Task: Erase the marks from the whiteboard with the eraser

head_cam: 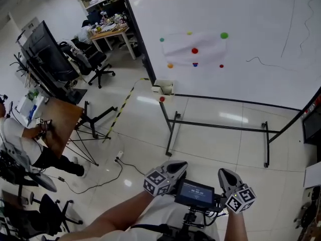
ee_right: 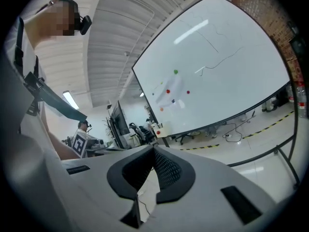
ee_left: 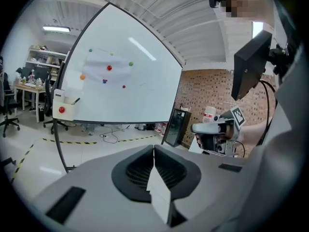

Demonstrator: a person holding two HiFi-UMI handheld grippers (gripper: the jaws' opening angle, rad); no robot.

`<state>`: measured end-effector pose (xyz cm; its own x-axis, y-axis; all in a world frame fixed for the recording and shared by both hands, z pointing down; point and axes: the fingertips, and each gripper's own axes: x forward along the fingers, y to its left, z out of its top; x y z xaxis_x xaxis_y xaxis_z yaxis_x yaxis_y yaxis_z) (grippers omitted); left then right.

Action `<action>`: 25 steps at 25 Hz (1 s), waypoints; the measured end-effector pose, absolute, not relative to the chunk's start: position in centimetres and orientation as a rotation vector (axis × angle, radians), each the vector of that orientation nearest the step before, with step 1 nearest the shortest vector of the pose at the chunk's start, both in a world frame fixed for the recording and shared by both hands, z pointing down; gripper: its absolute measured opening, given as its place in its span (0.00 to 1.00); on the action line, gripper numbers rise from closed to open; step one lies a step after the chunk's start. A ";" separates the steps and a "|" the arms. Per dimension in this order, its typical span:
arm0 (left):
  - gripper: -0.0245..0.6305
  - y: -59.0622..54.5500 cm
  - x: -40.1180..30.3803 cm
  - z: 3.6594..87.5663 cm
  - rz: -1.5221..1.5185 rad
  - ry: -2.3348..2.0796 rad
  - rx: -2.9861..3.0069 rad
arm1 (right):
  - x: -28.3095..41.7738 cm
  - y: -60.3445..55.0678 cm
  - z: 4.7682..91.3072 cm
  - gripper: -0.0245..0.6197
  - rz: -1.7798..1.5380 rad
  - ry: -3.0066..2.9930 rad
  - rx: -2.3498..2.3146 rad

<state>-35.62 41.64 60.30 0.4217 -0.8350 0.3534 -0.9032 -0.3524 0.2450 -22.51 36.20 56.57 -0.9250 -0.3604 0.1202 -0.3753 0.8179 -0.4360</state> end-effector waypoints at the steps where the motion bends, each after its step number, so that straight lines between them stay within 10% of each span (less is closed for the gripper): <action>1: 0.07 40.7 -35.7 60.3 0.235 -1.467 2.299 | -22.7 35.4 56.6 0.05 0.717 -2.958 0.620; 25: 0.07 25.5 -52.5 62.4 0.069 -1.422 2.195 | -43.4 20.6 58.4 0.05 0.652 -2.878 0.439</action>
